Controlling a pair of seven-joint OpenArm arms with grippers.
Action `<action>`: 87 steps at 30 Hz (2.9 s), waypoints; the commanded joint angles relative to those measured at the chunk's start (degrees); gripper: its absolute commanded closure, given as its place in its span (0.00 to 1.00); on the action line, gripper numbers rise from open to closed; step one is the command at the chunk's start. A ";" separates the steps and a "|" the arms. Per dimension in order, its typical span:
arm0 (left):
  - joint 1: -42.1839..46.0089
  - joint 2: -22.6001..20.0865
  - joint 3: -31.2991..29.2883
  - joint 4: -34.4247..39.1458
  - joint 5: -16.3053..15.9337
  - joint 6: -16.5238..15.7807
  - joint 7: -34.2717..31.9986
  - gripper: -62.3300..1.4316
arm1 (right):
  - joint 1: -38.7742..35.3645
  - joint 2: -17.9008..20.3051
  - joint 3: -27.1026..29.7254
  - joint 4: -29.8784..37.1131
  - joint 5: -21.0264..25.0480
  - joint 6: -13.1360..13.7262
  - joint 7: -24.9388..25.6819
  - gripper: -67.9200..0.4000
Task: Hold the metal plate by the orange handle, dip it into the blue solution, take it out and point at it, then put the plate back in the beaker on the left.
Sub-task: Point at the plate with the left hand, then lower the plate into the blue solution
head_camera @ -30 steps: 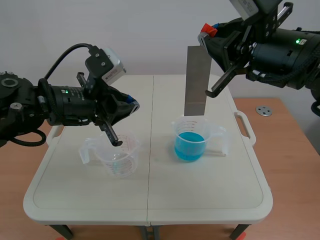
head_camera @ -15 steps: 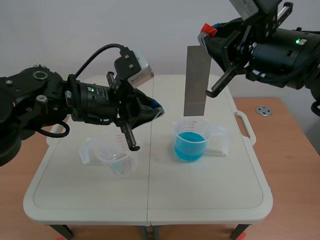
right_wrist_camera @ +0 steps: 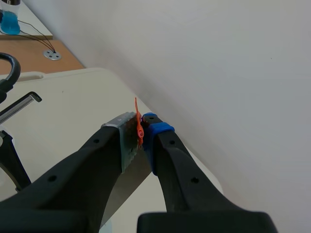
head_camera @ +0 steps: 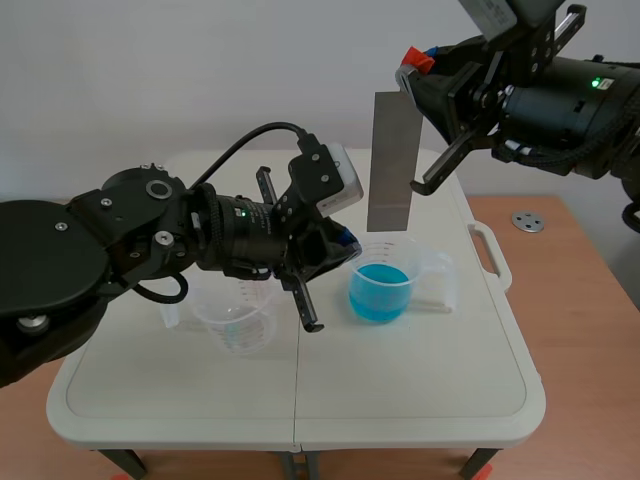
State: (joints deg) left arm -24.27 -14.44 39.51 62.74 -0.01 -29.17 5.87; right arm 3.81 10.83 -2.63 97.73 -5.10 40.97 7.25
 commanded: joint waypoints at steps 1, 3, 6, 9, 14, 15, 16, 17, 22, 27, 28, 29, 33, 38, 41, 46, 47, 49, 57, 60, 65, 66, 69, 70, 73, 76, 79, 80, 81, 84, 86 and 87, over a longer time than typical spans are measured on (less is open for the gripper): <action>-0.68 0.31 -0.39 0.50 0.15 0.57 -1.62 0.95 | 0.96 0.42 0.11 0.83 0.85 -0.42 1.07 0.98; -0.68 0.28 -0.39 0.33 1.31 1.73 -2.67 0.95 | 0.98 0.42 0.11 0.83 0.85 -0.42 1.07 0.98; -0.68 0.26 -0.39 0.20 2.01 4.22 -4.17 0.95 | 0.98 0.42 0.11 0.83 0.85 -0.42 1.07 0.98; -0.68 0.28 -0.39 0.20 2.03 4.66 -4.44 0.95 | 0.98 0.42 0.11 0.83 0.85 -0.42 1.07 0.98; -0.68 0.28 -0.39 0.20 2.03 4.66 -4.57 0.95 | 0.98 0.42 0.11 0.83 0.85 -0.42 1.07 0.98; -0.68 0.28 -0.39 0.20 2.03 4.66 -4.59 0.95 | 0.98 0.42 0.11 0.83 0.85 -0.42 1.07 0.98; -0.68 0.28 -0.39 0.20 2.03 4.66 -4.59 0.95 | 0.98 0.42 0.11 0.83 0.85 -0.42 1.07 0.98; -0.68 0.28 -0.39 0.20 2.03 4.66 -4.59 0.95 | 0.98 0.42 0.11 0.83 0.85 -0.42 1.07 0.98; -0.66 -0.26 -0.42 0.20 1.99 4.63 -4.57 0.95 | 0.98 0.42 0.11 0.83 0.85 -0.42 1.07 0.98; 0.55 -4.70 -0.85 1.25 -2.10 4.59 -4.59 0.95 | 0.98 0.42 0.11 0.83 0.87 -0.42 1.29 0.98; 1.31 -6.03 -1.22 2.16 -2.84 4.59 -4.61 0.95 | 0.98 0.42 0.11 0.83 0.87 -0.42 1.29 0.98; 2.23 -7.58 -1.68 3.23 -3.80 4.61 -4.63 0.95 | 0.98 0.42 0.11 0.83 0.87 -0.42 1.29 0.98; 7.26 -14.62 -4.52 9.49 -8.33 4.59 -4.81 0.95 | 0.98 0.42 0.11 0.83 0.85 -0.42 1.27 0.98; 16.04 -23.96 -10.34 18.53 -13.18 4.61 -5.03 0.95 | 0.96 0.42 0.11 0.83 0.85 -0.42 1.27 0.98; 22.34 -29.27 -15.15 23.23 -16.57 4.63 -6.10 0.95 | 0.96 0.42 0.11 0.83 0.85 -0.42 1.27 0.98; 34.71 -36.15 -25.92 28.44 -24.46 7.04 -6.51 0.95 | 0.94 0.39 0.11 0.83 0.85 -0.42 1.27 0.98; 37.38 -37.03 -28.39 29.00 -25.55 7.67 -6.54 0.95 | 0.94 0.39 0.11 0.83 0.85 -0.42 1.27 0.98; 42.71 -38.03 -33.66 29.49 -27.76 8.74 -6.58 0.95 | 0.92 0.39 0.11 0.81 0.85 -0.42 1.25 0.98; 64.54 -36.92 -53.11 29.53 -30.40 9.01 -12.20 0.95 | 0.76 0.26 0.11 -1.16 0.85 -0.42 1.29 0.98; 70.77 -34.60 -57.88 29.53 -30.42 9.01 -14.34 0.95 | 0.76 0.26 0.07 -2.38 0.85 -0.42 1.31 0.98; 75.23 -28.68 -61.18 29.53 -28.06 8.94 -15.72 0.95 | 0.76 0.26 0.07 -4.90 0.81 -0.39 2.32 0.98; 75.71 -27.36 -61.18 29.53 -26.97 8.94 -15.74 0.95 | 0.76 0.26 0.07 -5.44 0.79 -0.39 2.58 0.98; 75.69 -22.91 -61.18 29.53 -23.78 8.44 -15.74 0.95 | 0.76 0.26 0.07 -6.99 0.79 -0.39 3.58 0.98; 75.67 -21.44 -61.18 29.53 -22.40 8.37 -15.80 0.95 | 0.76 0.26 0.07 -7.54 0.79 -0.39 3.98 0.98; 75.69 -17.86 -61.18 29.53 -19.32 7.15 -16.41 0.95 | 0.76 0.26 0.04 -9.27 0.76 -0.39 4.85 0.98; 75.67 -14.97 -61.18 29.53 -16.65 6.49 -16.41 0.95 | 0.76 0.24 0.04 -10.91 0.57 -0.39 5.55 0.98; 75.56 -12.79 -61.18 29.53 -14.01 6.21 -16.44 0.95 | 0.76 0.24 0.04 -12.66 0.55 -0.39 6.45 0.98; 75.49 -12.22 -61.18 29.53 -13.38 5.86 -16.39 0.95 | 0.76 0.24 0.04 -13.14 0.55 -0.39 6.64 0.98; 75.49 -11.87 -61.16 29.53 -12.94 5.81 -16.44 0.95 | 0.76 0.24 0.04 -13.57 0.50 -0.39 6.78 0.98; 74.93 -11.21 -60.96 29.53 -12.22 5.42 -16.35 0.95 | 0.76 0.22 0.04 -14.91 -0.42 -0.39 8.22 0.98; 74.69 -11.17 -60.72 29.53 -12.13 5.42 -15.93 0.95 | 0.76 0.04 0.04 -15.85 -1.29 -0.44 9.11 0.98; 74.55 -11.15 -60.72 29.53 -12.13 5.40 -15.91 0.95 | 0.76 -0.07 0.04 -16.41 -1.68 -0.44 9.64 0.98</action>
State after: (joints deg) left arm 50.54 -25.56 -21.63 91.96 -11.75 -23.83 -9.43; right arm 3.79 10.79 -2.63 81.12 -7.27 40.93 15.57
